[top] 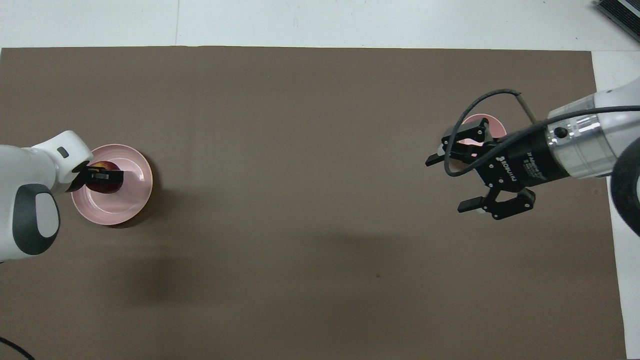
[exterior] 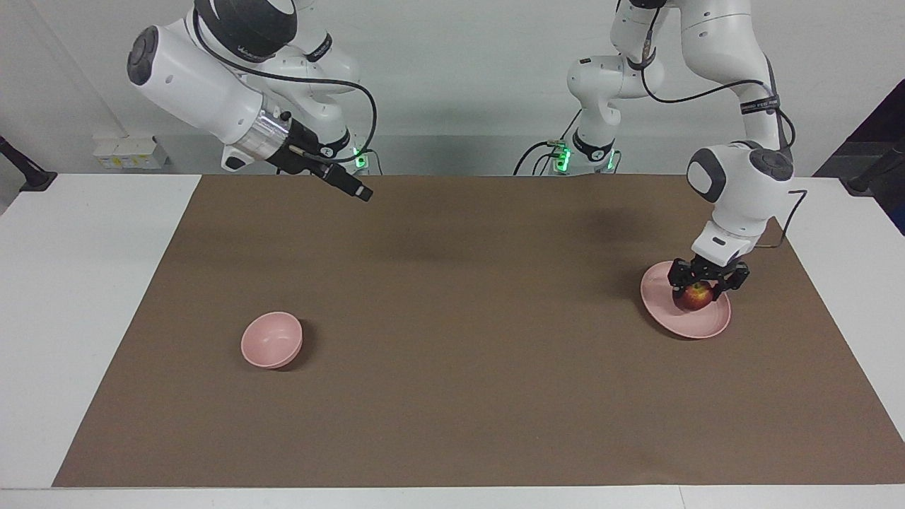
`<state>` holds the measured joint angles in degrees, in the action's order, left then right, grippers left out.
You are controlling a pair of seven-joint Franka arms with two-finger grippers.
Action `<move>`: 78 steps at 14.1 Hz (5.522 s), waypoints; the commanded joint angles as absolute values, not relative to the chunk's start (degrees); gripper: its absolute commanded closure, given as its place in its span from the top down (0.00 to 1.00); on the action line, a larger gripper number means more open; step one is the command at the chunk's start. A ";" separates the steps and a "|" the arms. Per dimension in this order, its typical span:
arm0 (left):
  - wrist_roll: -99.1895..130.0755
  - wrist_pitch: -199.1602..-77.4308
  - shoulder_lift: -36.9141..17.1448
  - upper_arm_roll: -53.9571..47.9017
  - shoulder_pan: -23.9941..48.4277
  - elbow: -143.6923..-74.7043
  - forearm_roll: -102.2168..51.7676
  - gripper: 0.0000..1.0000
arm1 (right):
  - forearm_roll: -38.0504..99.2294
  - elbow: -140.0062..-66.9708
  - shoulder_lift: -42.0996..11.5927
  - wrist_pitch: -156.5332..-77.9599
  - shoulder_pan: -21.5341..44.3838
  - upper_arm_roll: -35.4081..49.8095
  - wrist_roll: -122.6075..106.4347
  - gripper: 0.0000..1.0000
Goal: Move apple from plate to bowl
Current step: 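Lift the apple with the left gripper while the right gripper approaches it, then close the right gripper on the apple held by the left gripper, then open the left gripper while the right gripper pulls the apple away, then carry the apple with the right gripper into the pink bowl while the left gripper withdraws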
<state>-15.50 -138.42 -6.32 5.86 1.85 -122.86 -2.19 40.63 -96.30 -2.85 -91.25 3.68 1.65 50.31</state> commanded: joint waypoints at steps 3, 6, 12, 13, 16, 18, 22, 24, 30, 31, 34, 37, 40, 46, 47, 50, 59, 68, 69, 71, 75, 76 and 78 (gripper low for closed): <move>-15.56 -118.60 -2.72 4.75 3.42 -112.08 -4.90 0.02 | 53.51 -99.49 -5.27 -96.93 5.53 1.58 55.45 1.00; -13.37 -113.13 -2.46 4.49 6.76 -109.17 -14.64 0.00 | 57.46 -100.80 -5.28 -104.65 9.57 1.67 60.55 1.00; -0.53 -113.38 -1.67 -5.61 8.00 -108.98 -27.30 0.00 | 73.02 -105.81 -5.36 -124.51 17.57 1.58 60.91 1.00; -0.27 -113.55 -1.67 -6.23 8.00 -108.98 -31.86 0.00 | 74.17 -106.17 -5.27 -126.45 18.10 1.58 60.82 1.00; -0.09 -120.38 -0.62 -8.25 8.09 -109.86 -42.26 0.00 | 77.86 -107.13 -5.19 -125.95 17.14 1.58 59.77 1.00; -0.09 -123.82 -0.53 -9.92 8.09 -110.13 -45.42 0.00 | 82.51 -107.23 -6.84 -125.95 16.79 1.58 55.84 1.00; -0.61 -130.40 0.18 -13.35 8.09 -111.79 -57.63 0.00 | 84.46 -107.40 -9.40 -125.95 17.58 1.58 52.74 1.00; -1.14 -133.32 0.53 -15.20 8.17 -112.41 -61.94 0.00 | 84.64 -107.31 -10.63 -126.04 17.67 1.58 52.47 1.00; -1.76 -142.65 0.61 -19.16 8.61 -112.67 -66.71 0.00 | 84.37 -107.31 -10.72 -126.56 18.90 1.58 51.59 1.00; -1.76 -142.73 0.62 -19.16 9.22 -112.68 -66.71 0.00 | 84.37 -107.31 -10.72 -126.21 18.90 1.58 51.59 1.00; -1.76 -142.91 0.79 -19.16 9.67 -112.85 -66.80 0.00 | 84.37 -107.31 -10.64 -125.77 18.90 1.58 50.37 1.00; -1.85 -142.82 1.32 -19.07 10.89 -113.47 -66.80 0.00 | 84.55 -106.79 -10.72 -124.46 18.98 1.67 50.36 1.00; -1.93 -142.56 1.23 -19.07 11.60 -113.82 -66.71 0.00 | 84.55 -106.52 -10.46 -123.66 18.90 1.67 50.88 1.00; -1.93 -142.12 1.32 -19.07 12.04 -114.26 -66.45 0.00 | 83.33 -105.39 -10.02 -120.94 18.19 1.50 50.89 0.00; -1.85 -142.12 1.32 -19.07 12.04 -114.26 -66.45 0.00 | 83.23 -105.38 -9.93 -120.94 18.19 1.49 50.80 0.00; -1.41 -142.03 1.32 -19.07 12.04 -114.17 -66.27 0.28 | 83.23 -105.29 -9.93 -120.94 18.11 1.49 50.71 0.00; -1.23 -140.11 1.23 -18.81 11.25 -113.64 -60.12 1.00 | 81.31 -105.38 -9.93 -121.38 18.20 1.49 50.36 0.00; 1.57 -125.17 2.29 -18.46 6.33 -112.15 -40.68 1.00 | 64.70 -105.65 -10.72 -121.02 9.15 1.23 48.52 0.00; 1.58 -123.16 2.37 -18.46 5.11 -112.06 -34.78 1.00 | 63.47 -105.47 -11.07 -121.20 7.66 1.14 47.82 0.00; 1.15 -119.37 2.46 -18.46 2.73 -112.06 -24.92 1.00 | 57.25 -105.03 -11.77 -121.99 5.37 1.06 46.85 0.00; 0.09 -116.02 2.29 -18.46 -2.10 -111.28 -9.36 1.00 | 40.04 -103.53 -13.27 -122.25 1.94 1.05 40.54 0.00; -0.26 -114.80 1.94 -18.54 -3.07 -110.23 -5.75 1.00 | 35.99 -103.54 -13.36 -122.52 1.32 0.97 38.86 0.00; -1.40 -111.98 0.88 -18.46 -4.47 -107.15 -2.47 1.00 | 30.00 -103.45 -14.06 -125.14 0.35 0.97 37.18 0.00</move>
<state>-0.16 -115.52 1.39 -17.95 -2.91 -110.30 -5.78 34.71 -104.81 -12.89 -123.26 1.54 0.37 39.74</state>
